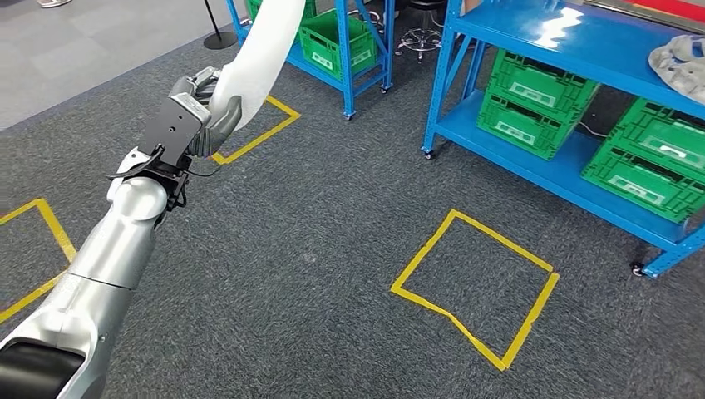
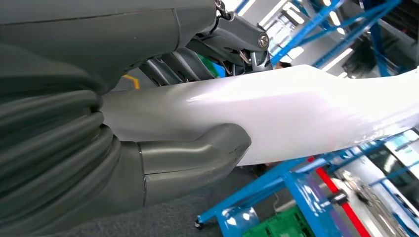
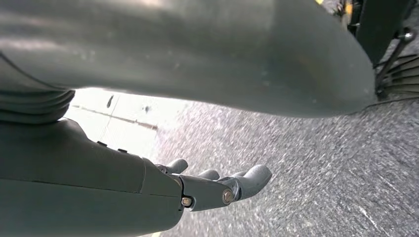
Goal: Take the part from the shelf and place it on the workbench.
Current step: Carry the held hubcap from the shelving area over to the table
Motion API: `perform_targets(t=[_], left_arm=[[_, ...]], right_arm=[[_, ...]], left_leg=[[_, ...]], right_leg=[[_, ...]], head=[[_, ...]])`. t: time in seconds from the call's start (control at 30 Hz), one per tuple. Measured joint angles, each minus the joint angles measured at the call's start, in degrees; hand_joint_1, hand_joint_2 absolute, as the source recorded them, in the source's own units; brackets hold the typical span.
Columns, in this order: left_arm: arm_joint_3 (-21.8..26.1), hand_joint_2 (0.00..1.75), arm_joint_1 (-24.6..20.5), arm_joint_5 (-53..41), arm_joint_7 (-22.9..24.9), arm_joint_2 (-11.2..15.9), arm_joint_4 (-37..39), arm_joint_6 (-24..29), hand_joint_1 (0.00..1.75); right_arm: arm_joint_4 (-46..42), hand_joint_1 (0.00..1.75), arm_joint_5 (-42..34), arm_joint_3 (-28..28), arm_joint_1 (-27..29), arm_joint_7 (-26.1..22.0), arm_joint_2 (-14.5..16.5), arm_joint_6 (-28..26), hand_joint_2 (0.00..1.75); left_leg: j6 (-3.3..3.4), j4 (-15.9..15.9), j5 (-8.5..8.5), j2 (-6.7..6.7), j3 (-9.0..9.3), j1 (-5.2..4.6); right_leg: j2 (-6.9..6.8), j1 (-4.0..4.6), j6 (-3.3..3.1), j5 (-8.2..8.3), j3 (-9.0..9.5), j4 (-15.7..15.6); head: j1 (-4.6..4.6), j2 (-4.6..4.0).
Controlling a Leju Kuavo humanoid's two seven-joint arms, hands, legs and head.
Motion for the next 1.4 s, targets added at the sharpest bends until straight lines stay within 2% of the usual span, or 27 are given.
perform_targets(t=[0.03,0.07,0.1,0.17,0.23,0.3,0.33,0.4,0.47,0.5,0.53,0.57,0.6,0.67,0.73,0.8,0.83,0.9,0.97,1.03,1.07,1.1,1.17,1.23,1.27,1.33,1.4], left_arm=[[0.0,1.75,0.19,0.01,0.0,0.14,0.09,0.0,1.75],[0.01,1.75,0.33,0.02,-0.02,0.31,0.16,0.01,1.75],[0.03,1.75,0.39,0.03,-0.06,0.46,0.2,0.03,1.75],[0.1,1.75,0.32,0.05,-0.16,0.61,0.14,0.09,1.75],[0.17,1.75,0.24,0.11,-0.34,0.62,0.02,0.12,1.75],[0.31,1.75,0.31,0.27,-0.5,0.76,-0.05,0.04,1.75],[0.38,1.75,0.39,0.38,-0.56,0.81,-0.12,0.01,1.75],[0.51,1.75,0.4,0.56,-0.63,0.75,-0.26,-0.02,1.75],[0.55,1.75,0.58,0.72,-0.58,0.45,-0.34,-0.11,1.75],[0.54,1.75,0.86,0.87,-0.46,0.31,-0.4,-0.27,1.75],[0.54,1.75,1.22,1.08,-0.31,0.27,-0.5,-0.52,1.75],[0.56,1.75,1.55,1.35,-0.14,0.28,-0.62,-0.8,1.75],[0.58,1.75,1.78,1.58,-0.02,0.32,-0.76,-1.02,1.75],[0.62,1.75,1.94,1.87,0.05,0.4,-1.15,-1.29,1.75],[0.66,1.75,1.99,2.01,0.02,0.46,-1.5,-1.67,1.75],[0.71,1.75,2.17,2.13,-0.06,0.65,-1.65,-2.08,1.75],[0.73,1.75,2.32,2.16,-0.11,0.76,-1.7,-2.18,1.75],[0.76,1.75,2.51,2.17,-0.19,0.9,-1.83,-2.17,1.75],[0.78,1.75,2.75,2.15,-0.23,0.88,-2.0,-2.15,1.75],[0.78,1.75,3.19,2.12,-0.24,0.84,-2.09,-2.15,1.75],[0.78,1.75,3.41,2.1,-0.23,0.87,-2.14,-2.17,1.75],[0.78,1.75,3.55,2.09,-0.22,0.94,-2.23,-2.19,1.75],[0.8,1.75,3.62,2.09,-0.23,1.13,-2.68,-2.22,1.75],[0.85,1.75,3.58,2.11,-0.25,1.35,-3.22,-2.23,1.75],[0.9,1.75,3.61,2.14,-0.26,1.61,-3.43,-2.24,1.75],[1.0,1.75,3.79,2.26,-0.28,2.31,-3.74,-2.27,1.75],[1.16,1.75,3.9,2.39,-0.36,2.88,-4.11,-2.25,1.75]], right_arm=[[0.0,0.0,0.08,0.0,0.04,0.0,0.01,0.03,0.0],[0.0,0.0,0.15,0.0,0.05,-0.01,0.01,0.07,0.0],[0.0,0.0,0.23,0.0,0.03,0.0,0.02,0.1,0.0],[0.0,0.0,0.33,0.0,-0.01,-0.01,0.04,0.15,0.0],[0.0,0.0,0.34,0.0,-0.07,-0.01,0.06,0.15,0.0],[0.0,0.0,0.35,-0.01,-0.2,0.0,0.08,0.16,0.0],[0.0,0.0,0.37,-0.01,-0.29,0.0,0.08,0.17,0.0],[0.0,0.0,0.42,-0.02,-0.4,-0.01,0.08,0.22,0.0],[0.0,0.0,0.52,-0.02,-0.32,-0.01,0.07,0.28,0.0],[0.0,0.0,0.59,-0.02,-0.24,0.0,0.05,0.31,0.0],[0.0,0.0,0.65,-0.02,-0.18,-0.01,0.03,0.31,0.0],[0.0,0.0,0.71,-0.02,-0.15,-0.01,-0.01,0.32,0.0],[0.0,0.0,0.76,-0.02,-0.14,-0.01,-0.03,0.33,0.0],[0.01,0.0,0.85,-0.02,-0.13,-0.01,-0.03,0.37,0.0],[0.02,0.0,0.87,-0.02,-0.19,-0.25,0.06,0.44,0.0],[0.02,0.0,0.87,-0.02,-0.29,-0.48,0.13,0.52,0.0],[0.02,0.0,0.87,-0.03,-0.34,-0.46,0.14,0.56,0.0],[0.01,0.0,0.86,-0.07,-0.38,-0.4,0.15,0.63,0.0],[0.01,0.0,0.86,-0.15,-0.24,-0.4,0.16,0.72,0.0],[0.02,0.0,0.87,-0.33,-0.08,-0.41,0.16,0.8,0.0],[0.01,0.0,0.88,-0.42,-0.05,-0.4,0.15,0.84,0.0],[0.01,0.0,0.9,-0.48,-0.05,-0.4,0.16,0.87,0.0],[0.02,0.0,0.98,-0.5,-0.06,-0.41,0.19,0.92,0.0],[0.02,0.0,1.13,-0.5,-0.08,-0.46,0.22,0.94,0.0],[0.02,0.0,1.26,-0.5,-0.1,-0.49,0.25,0.95,0.0],[0.02,0.0,1.55,-0.5,-0.2,-0.46,0.33,0.97,0.0],[0.02,0.0,1.76,-0.5,-0.25,-0.46,0.4,0.99,0.0]], left_leg=[[-0.05,1.41,-0.19,0.21,-0.58,0.03],[0.02,0.59,0.64,0.38,-0.01,0.03],[0.23,-2.34,2.18,0.79,1.68,-0.04],[1.08,-10.23,4.94,2.99,6.21,-0.53],[1.96,-14.24,5.72,4.26,8.38,-1.1],[2.59,-14.69,5.94,3.13,8.39,-1.16],[2.85,-15.02,6.19,2.52,8.5,-1.01],[3.45,-15.74,6.73,1.43,8.78,-0.54],[3.72,-15.85,6.87,0.27,8.67,-0.35],[3.75,-15.78,6.86,-0.43,8.6,-0.33],[3.74,-15.69,6.84,-1.17,8.57,-0.31],[3.65,-15.53,6.8,-1.91,8.54,-0.24],[3.48,-15.29,6.71,-2.61,8.51,-0.12],[2.82,-14.41,6.31,-3.99,8.15,0.09],[1.98,-13.66,6.0,-5.21,7.52,0.13],[1.15,-13.75,6.21,-6.32,7.16,0.22],[0.84,-13.75,6.26,-6.2,7.01,0.27],[0.41,-11.33,4.91,-3.69,5.68,0.15],[0.18,-4.68,1.68,-0.55,2.45,0.03],[0.17,1.35,-0.28,0.27,-0.52,0.05],[0.31,1.65,0.19,0.36,-0.67,0.03],[0.57,-0.26,1.61,0.55,0.32,-0.04],[1.44,-8.09,4.93,2.32,4.5,-0.6],[2.31,-13.28,6.17,3.98,7.29,-1.35],[2.59,-13.88,6.0,4.06,7.55,-1.63],[3.02,-14.48,6.43,2.77,7.8,-1.53],[3.51,-15.36,6.91,1.67,8.3,-1.1]], right_leg=[[-0.68,0.06,-0.03,-0.04,0.0,0.0],[-1.31,0.12,-0.04,-0.07,0.02,0.0],[-1.94,0.19,-0.02,-0.12,0.09,0.0],[-3.16,0.44,0.2,-0.32,0.31,0.03],[-4.28,0.67,0.66,-0.5,0.51,-0.01],[-5.38,0.8,1.24,-0.57,0.72,-0.25],[-5.21,0.75,1.55,-0.79,0.77,-0.13],[-2.65,0.64,2.1,-2.72,-0.48,2.77],[0.43,0.45,2.42,-6.21,-4.04,10.14],[0.98,0.44,2.55,-7.45,-5.93,13.78],[1.17,0.4,2.65,-7.66,-7.14,15.86],[1.25,0.33,2.74,-6.72,-7.32,15.69],[1.44,0.18,2.86,-4.85,-6.35,13.25],[3.13,-0.32,3.22,-1.25,-2.91,5.67],[4.47,-0.57,2.86,-0.33,-0.97,1.63],[3.84,-0.38,1.84,-0.51,-0.8,1.39],[3.29,-0.33,1.38,-0.4,-0.67,1.27],[2.21,-0.3,0.57,-0.15,-0.53,0.94],[1.06,-0.02,0.07,-0.21,-0.47,0.84],[-0.26,0.28,-0.22,-0.37,-0.44,0.87],[-0.91,0.41,-0.33,-0.47,-0.39,0.88],[-1.55,0.54,-0.4,-0.57,-0.28,0.88],[-2.78,0.77,-0.39,-0.84,0.1,0.84],[-3.78,0.9,-0.01,-1.06,0.43,0.73],[-4.3,0.92,0.25,-1.12,0.58,0.61],[-5.12,0.89,0.84,-1.31,0.93,0.39],[-3.2,0.81,1.37,-2.46,0.44,1.89]], head=[[-0.02,0.0],[-0.02,0.0],[-0.02,0.0],[0.01,0.0],[0.03,0.0],[0.05,0.0],[0.07,0.0],[0.11,0.0],[0.18,0.0],[0.23,0.0],[0.25,0.0],[0.25,0.0],[0.26,0.0],[0.33,0.0],[0.42,0.0],[0.4,0.0],[0.38,0.0],[-0.03,0.0],[-0.44,0.0],[-0.46,0.0],[-0.45,0.0],[-0.46,0.0],[-0.44,0.0],[-0.43,0.0],[-0.43,0.0],[-0.41,0.0],[-0.39,0.0]])
